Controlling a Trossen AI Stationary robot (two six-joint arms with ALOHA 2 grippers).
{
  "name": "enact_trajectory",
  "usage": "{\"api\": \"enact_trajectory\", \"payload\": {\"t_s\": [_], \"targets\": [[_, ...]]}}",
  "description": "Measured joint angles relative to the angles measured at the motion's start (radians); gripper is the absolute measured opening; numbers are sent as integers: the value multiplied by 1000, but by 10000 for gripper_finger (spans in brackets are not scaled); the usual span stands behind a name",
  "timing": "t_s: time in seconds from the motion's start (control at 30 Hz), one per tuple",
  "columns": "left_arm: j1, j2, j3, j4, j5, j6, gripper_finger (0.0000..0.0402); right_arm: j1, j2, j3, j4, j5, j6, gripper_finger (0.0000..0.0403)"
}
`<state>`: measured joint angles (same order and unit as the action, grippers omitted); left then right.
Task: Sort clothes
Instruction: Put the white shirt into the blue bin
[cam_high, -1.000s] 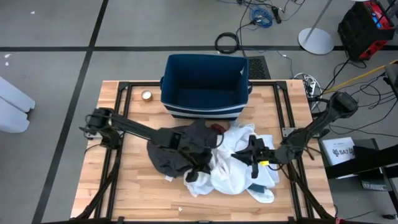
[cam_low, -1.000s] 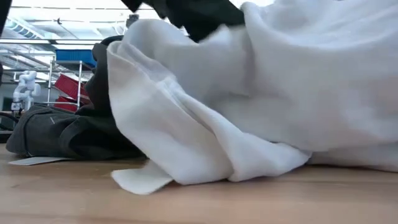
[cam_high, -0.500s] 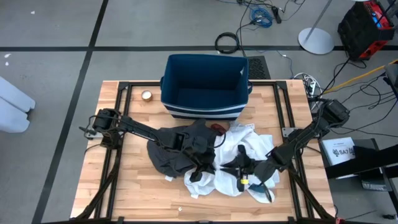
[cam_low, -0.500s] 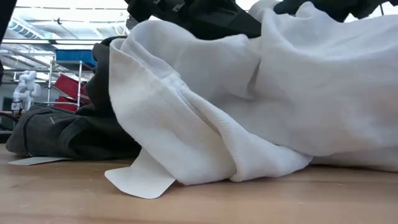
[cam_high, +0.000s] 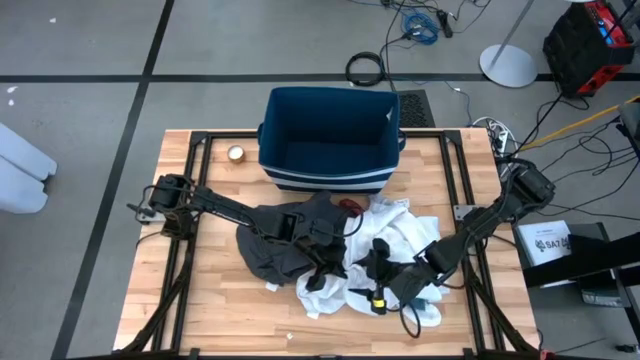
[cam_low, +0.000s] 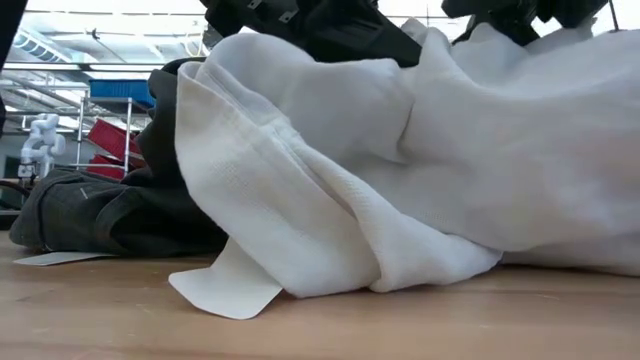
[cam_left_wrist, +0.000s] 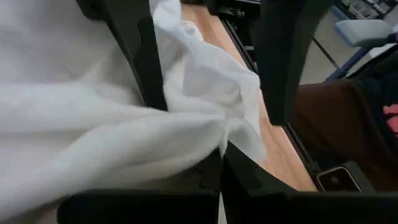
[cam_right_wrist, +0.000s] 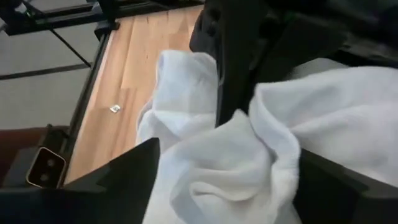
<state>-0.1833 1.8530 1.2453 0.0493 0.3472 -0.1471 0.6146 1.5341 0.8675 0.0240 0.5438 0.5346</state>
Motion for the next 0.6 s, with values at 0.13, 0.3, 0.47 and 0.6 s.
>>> {"api": "enact_trajectory", "payload": {"t_s": [0.13, 0.3, 0.47, 0.6], "targets": [[5, 0, 0, 3, -13, -1, 0, -20, 3, 0, -40, -1, -4, 334], [5, 0, 0, 26, -16, -2, 0, -47, 11, 0, -71, -1, -13, 337], [8, 0, 0, 48, -16, -2, 4, -72, 46, 0, -74, -64, -21, 314], [9, 0, 0, 53, -16, 0, 29, -80, 79, 0, -85, -100, -15, 267]]}}
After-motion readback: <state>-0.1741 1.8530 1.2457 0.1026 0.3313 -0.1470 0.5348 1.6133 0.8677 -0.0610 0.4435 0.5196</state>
